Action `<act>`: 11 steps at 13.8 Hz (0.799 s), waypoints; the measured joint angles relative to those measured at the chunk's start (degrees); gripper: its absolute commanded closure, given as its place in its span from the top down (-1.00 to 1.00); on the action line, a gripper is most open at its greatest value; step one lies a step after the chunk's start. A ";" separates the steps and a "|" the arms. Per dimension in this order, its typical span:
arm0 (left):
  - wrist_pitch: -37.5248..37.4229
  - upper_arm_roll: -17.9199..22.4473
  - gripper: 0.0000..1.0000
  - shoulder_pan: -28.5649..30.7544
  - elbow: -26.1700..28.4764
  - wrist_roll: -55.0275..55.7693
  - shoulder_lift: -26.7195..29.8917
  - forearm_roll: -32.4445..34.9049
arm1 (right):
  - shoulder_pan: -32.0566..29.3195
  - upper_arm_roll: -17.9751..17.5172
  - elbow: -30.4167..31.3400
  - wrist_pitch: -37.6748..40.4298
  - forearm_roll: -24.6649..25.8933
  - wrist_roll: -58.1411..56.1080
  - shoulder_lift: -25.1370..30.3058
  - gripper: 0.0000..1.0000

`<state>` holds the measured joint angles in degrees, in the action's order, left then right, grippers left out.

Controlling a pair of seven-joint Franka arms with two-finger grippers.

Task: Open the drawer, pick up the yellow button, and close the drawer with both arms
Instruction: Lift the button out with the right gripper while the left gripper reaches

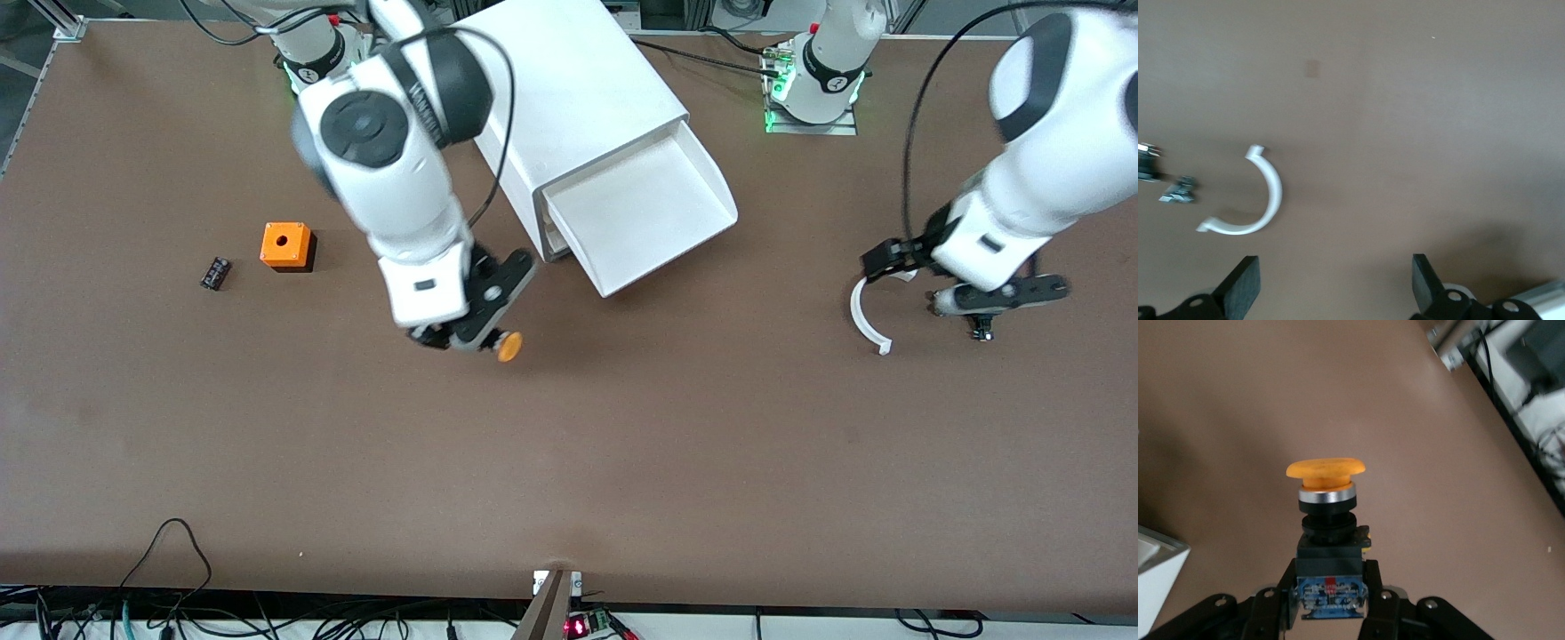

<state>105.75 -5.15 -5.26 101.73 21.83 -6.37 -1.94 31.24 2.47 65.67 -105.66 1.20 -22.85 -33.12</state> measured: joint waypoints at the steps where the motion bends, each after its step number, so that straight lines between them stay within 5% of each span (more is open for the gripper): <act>1: 2.96 -2.60 1.00 -0.16 1.49 5.47 -0.95 -0.01 | -2.36 0.22 2.51 0.06 0.08 0.53 0.40 -0.42; 7: 24.63 -9.19 1.00 -4.38 13.84 27.05 -4.78 -0.01 | -16.47 0.49 14.68 -0.67 5.00 -2.74 2.84 -0.41; 11: 25.86 -14.99 1.00 -4.59 16.78 36.46 -4.88 -0.01 | -27.98 -0.81 27.05 -15.40 6.91 -22.76 4.37 -0.41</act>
<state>131.61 -20.14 -9.85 118.51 58.29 -11.25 -1.95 3.25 1.66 92.73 -121.06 8.11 -45.61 -28.75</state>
